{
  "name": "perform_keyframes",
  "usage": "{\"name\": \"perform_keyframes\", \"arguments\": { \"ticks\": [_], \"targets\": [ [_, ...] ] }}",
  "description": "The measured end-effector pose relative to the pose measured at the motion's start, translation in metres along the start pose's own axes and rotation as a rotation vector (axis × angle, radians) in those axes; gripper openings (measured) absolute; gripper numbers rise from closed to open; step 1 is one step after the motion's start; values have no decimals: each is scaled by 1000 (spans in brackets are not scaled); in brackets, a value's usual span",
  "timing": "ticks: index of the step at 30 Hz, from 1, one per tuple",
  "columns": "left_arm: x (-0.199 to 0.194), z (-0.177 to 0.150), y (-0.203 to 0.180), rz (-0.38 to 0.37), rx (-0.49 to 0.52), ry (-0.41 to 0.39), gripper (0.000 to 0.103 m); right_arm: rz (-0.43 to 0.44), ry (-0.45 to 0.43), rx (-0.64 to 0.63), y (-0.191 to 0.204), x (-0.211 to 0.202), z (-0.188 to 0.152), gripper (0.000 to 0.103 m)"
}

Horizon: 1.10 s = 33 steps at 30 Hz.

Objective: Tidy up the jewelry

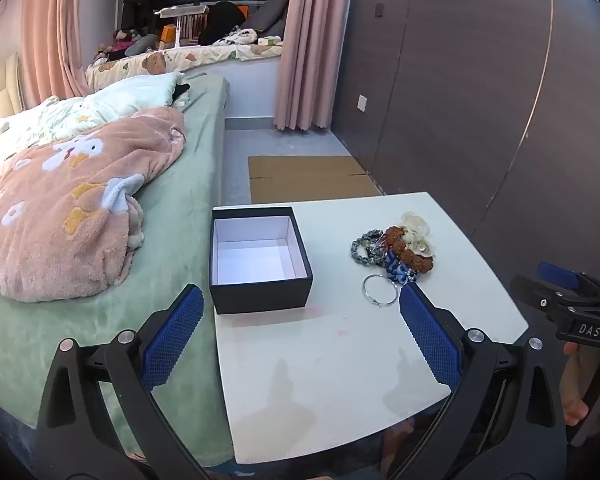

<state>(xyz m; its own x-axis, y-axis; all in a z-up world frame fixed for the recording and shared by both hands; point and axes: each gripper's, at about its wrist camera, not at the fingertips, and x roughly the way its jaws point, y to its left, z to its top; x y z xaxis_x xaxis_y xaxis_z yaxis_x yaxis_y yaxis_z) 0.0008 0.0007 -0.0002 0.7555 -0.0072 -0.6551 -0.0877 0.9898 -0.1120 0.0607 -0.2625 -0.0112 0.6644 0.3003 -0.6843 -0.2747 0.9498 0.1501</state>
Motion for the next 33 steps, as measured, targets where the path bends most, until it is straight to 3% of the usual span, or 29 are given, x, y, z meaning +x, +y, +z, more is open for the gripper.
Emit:
{"name": "perform_keyframes", "arguments": {
  "ticks": [33],
  "targets": [
    [-4,2,-3,-16,3,-28,98,8,-42,3,-1,-13,4,95]
  ]
}}
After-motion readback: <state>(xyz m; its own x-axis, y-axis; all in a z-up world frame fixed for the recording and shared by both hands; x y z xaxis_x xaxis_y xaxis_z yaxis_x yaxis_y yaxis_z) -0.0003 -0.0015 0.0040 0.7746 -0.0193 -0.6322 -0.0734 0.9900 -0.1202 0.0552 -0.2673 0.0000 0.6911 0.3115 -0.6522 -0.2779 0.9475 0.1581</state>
